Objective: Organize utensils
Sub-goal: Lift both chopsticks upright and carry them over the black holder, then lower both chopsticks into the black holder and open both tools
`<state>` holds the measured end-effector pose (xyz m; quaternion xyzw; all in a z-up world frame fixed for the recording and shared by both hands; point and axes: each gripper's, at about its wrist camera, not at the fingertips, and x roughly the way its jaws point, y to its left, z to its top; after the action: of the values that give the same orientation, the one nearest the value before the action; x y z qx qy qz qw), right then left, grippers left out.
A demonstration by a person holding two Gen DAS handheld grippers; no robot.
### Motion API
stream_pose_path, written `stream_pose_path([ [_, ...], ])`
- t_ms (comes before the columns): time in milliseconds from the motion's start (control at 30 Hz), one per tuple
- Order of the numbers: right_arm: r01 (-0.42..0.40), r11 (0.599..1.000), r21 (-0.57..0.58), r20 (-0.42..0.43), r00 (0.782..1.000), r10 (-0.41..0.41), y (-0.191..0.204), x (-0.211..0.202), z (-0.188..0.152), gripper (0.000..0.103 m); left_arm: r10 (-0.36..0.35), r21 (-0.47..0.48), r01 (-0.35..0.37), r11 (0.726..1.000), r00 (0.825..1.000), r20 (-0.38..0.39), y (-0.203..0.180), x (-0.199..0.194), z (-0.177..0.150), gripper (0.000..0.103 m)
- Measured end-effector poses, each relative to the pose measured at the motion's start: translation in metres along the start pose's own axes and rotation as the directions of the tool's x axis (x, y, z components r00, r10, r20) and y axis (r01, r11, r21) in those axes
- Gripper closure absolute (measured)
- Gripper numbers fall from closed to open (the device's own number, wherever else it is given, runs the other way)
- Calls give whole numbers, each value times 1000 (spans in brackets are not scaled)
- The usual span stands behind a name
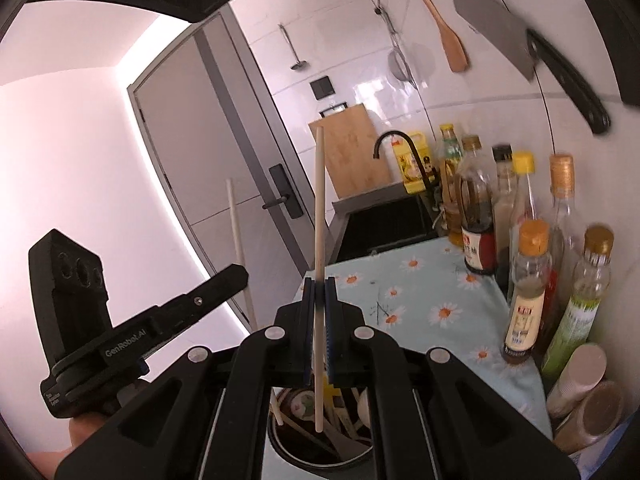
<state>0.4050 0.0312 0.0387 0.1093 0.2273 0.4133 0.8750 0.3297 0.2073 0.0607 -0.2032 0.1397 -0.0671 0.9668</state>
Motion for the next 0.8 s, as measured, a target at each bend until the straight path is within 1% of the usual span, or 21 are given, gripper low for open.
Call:
stream_pose_path([
  [67, 6, 1000, 17, -11, 1000, -6, -6, 5, -6, 97, -3, 8, 3, 1000, 1000, -29, -1, 6, -5, 99],
  [233, 12, 999, 44, -29, 1000, -10, -12, 7, -16, 97, -2, 78, 5, 997, 999, -49, -12, 11, -17, 99],
  [300, 5, 998, 63, -38, 999, -3, -14, 7, -19, 94, 0, 92, 6, 996, 998, -65, -15, 13, -20, 99],
  [333, 7, 998, 70, -40, 999, -4, -15, 6, -19, 90, 2, 92, 5, 996, 997, -80, -15, 14, -21, 99],
  [400, 7, 996, 85, -43, 999, -4, -16, 3, -20, 84, 7, 81, 0, 997, 996, -86, -14, 13, -21, 99],
  [667, -5, 992, 124, -28, 1000, 8, -15, -15, -19, 84, 26, 87, -18, 996, 996, -90, -18, -1, -19, 98],
  [733, -3, 992, 123, -25, 1000, 6, -13, -20, -19, 84, 30, 87, -23, 996, 996, -89, -20, -4, -19, 92],
  [767, -3, 993, 121, -25, 1000, 6, -11, -23, -19, 84, 30, 84, -22, 996, 996, -89, -21, -7, -18, 86],
  [800, -5, 993, 120, -25, 1000, 8, -10, -25, -18, 82, 28, 84, -21, 996, 996, -87, -22, -9, -18, 86],
])
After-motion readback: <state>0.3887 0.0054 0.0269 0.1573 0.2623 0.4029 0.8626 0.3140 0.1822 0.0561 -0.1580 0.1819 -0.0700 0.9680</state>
